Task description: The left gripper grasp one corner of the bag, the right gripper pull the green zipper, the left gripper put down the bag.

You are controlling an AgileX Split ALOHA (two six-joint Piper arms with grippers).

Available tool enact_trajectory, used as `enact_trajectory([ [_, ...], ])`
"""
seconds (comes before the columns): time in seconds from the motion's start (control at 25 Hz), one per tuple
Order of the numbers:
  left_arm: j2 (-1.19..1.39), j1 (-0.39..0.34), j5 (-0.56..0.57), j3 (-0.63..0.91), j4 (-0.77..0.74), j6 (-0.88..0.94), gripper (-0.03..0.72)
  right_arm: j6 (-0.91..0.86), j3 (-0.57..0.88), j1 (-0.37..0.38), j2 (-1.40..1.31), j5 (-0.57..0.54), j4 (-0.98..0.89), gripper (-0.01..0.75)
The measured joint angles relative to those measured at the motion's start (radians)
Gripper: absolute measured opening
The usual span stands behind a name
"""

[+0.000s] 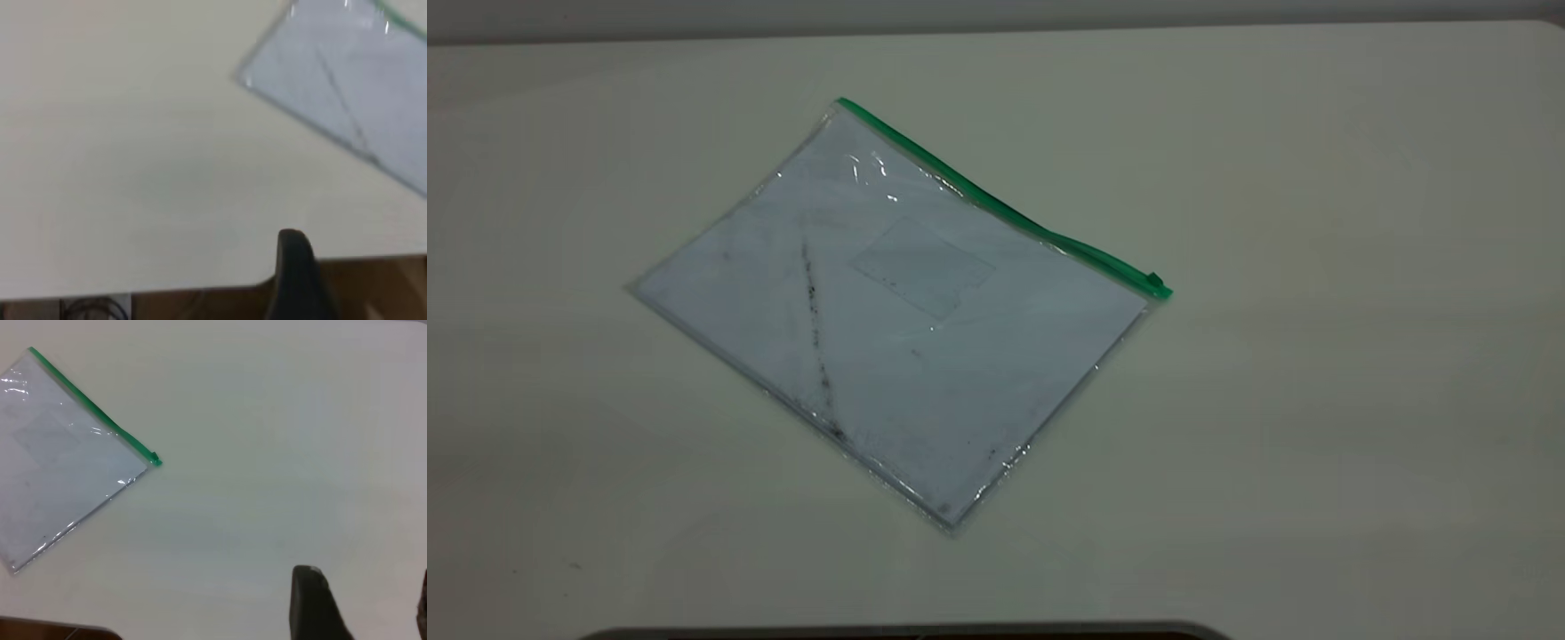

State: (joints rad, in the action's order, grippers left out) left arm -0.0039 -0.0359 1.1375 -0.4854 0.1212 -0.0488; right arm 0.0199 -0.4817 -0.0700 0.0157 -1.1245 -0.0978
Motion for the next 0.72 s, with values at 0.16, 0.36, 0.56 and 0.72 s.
enact_trajectory([
  [0.16,0.003,0.0,0.012,-0.002,0.003,0.0,0.526,0.0,0.0,0.0,0.0,0.001,0.0,0.413],
  [0.36,0.004,0.0,0.012,-0.002,0.005,0.0,0.526,0.0,0.0,0.0,0.0,0.001,0.0,0.413],
  [0.56,0.004,0.0,0.012,-0.002,0.005,0.001,0.526,0.0,0.0,0.0,0.0,0.001,0.0,0.413],
  [0.72,0.004,0.0,0.012,-0.002,0.005,0.002,0.526,0.0,0.0,0.0,0.0,0.001,0.0,0.413],
])
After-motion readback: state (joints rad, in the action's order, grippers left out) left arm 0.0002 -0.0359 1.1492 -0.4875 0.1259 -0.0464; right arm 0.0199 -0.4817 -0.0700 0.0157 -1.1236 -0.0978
